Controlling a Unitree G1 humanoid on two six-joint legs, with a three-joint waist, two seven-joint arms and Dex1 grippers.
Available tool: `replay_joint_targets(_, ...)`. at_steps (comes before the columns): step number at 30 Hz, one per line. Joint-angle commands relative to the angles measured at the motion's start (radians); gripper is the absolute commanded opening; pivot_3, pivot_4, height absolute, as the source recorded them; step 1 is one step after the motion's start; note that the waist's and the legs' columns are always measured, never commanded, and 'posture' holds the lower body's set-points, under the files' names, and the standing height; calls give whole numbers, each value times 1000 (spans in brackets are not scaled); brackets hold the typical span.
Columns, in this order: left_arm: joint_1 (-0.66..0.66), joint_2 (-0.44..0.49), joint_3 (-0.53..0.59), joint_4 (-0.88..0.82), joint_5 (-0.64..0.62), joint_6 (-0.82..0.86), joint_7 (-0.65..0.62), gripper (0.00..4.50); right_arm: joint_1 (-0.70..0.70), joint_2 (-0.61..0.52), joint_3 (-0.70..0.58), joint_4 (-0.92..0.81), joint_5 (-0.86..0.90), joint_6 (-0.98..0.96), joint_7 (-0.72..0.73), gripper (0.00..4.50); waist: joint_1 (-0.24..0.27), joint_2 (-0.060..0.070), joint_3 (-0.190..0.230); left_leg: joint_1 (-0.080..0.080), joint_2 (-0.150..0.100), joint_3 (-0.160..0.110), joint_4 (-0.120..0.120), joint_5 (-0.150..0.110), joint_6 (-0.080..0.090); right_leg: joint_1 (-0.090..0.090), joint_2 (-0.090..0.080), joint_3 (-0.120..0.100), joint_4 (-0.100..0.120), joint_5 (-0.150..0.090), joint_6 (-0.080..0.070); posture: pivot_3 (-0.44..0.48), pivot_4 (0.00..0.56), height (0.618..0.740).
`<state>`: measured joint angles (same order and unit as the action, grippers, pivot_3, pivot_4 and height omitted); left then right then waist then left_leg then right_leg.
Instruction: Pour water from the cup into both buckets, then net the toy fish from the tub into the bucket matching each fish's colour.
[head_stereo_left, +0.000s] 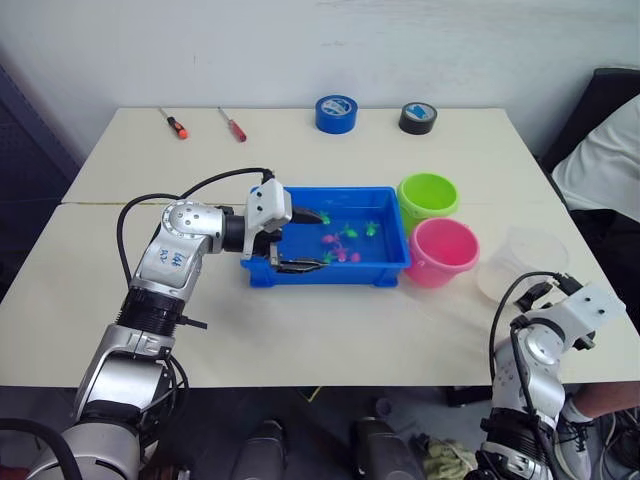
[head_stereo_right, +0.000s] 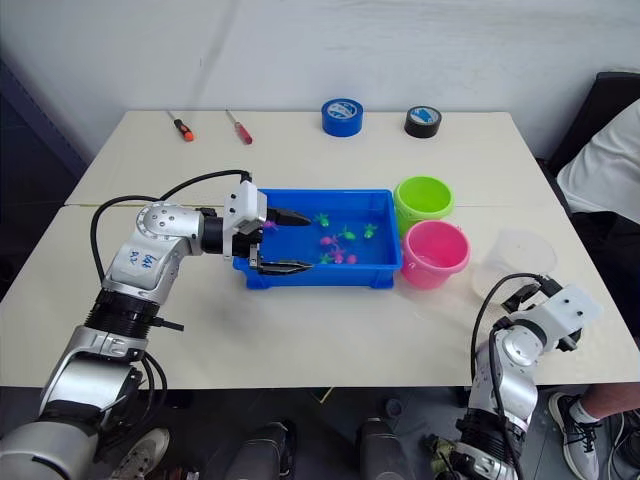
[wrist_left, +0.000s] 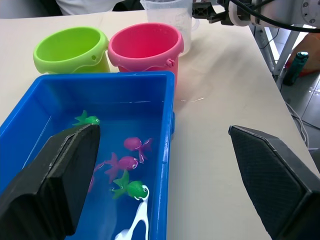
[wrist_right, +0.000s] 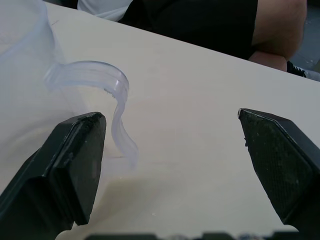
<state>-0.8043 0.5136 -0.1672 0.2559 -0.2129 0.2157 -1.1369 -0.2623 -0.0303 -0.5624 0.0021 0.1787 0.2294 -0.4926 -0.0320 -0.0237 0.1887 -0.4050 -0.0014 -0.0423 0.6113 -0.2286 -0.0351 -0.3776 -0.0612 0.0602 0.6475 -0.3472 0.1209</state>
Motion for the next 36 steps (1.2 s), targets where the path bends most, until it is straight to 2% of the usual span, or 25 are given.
replay_joint_targets(1, 4, 10, 24, -40, -10, 4, 5, 4489, -8, -19, -1, -10, -2, -40, 1, 4500, 0, 0, 0, 0, 0, 0, 0, 0, 0, 0, 0, 0, 0, 0, 0, 0, 150, 734)
replay_joint_targets(3, 7, 12, 25, -45, -10, 7, 5, 4489, -6, -20, 3, -9, -7, -48, -1, 4500, -1, 0, 0, 0, 0, 0, 0, 0, 0, 0, 0, 0, 0, 0, 0, 0, 150, 734)
replay_joint_targets(9, 12, 13, 26, -55, -10, 14, 9, 4500, -6, -17, 8, -7, 0, -58, 3, 1816, 1, 0, 0, 0, 0, 0, 0, 0, 0, 0, 0, 0, 0, 0, 0, 0, 150, 734)
replay_joint_targets(12, 11, 11, 25, -55, -10, 15, 12, 4500, -1, -15, 9, -13, 3, -57, 5, 258, 2, 0, 0, 0, 0, 0, 0, 0, 0, 0, 0, 0, 0, 0, 0, 0, 150, 734)
replay_joint_targets(13, 11, 10, 25, -55, -11, 16, 12, 4500, 1, -14, 9, -16, 4, -56, 5, 51, 2, 0, 0, 0, 0, 0, 0, 0, 0, 0, 0, 0, 0, 0, 0, 0, 150, 734)
replay_joint_targets(31, -2, -4, 20, -43, -11, 23, 15, 4500, 39, -7, 7, -76, 24, -38, -1, 51, 1, 0, 0, 0, 0, 0, 0, 0, 0, 0, 0, 0, 0, 0, 0, 0, 150, 734)
replay_joint_targets(36, -8, -2, 26, -33, -11, 23, 20, 4500, 27, -26, 17, -124, 61, 2, 43, 51, 1, 1, 0, 0, 1, 0, 0, 0, 0, 0, 0, 0, 0, 0, 0, 0, 150, 734)
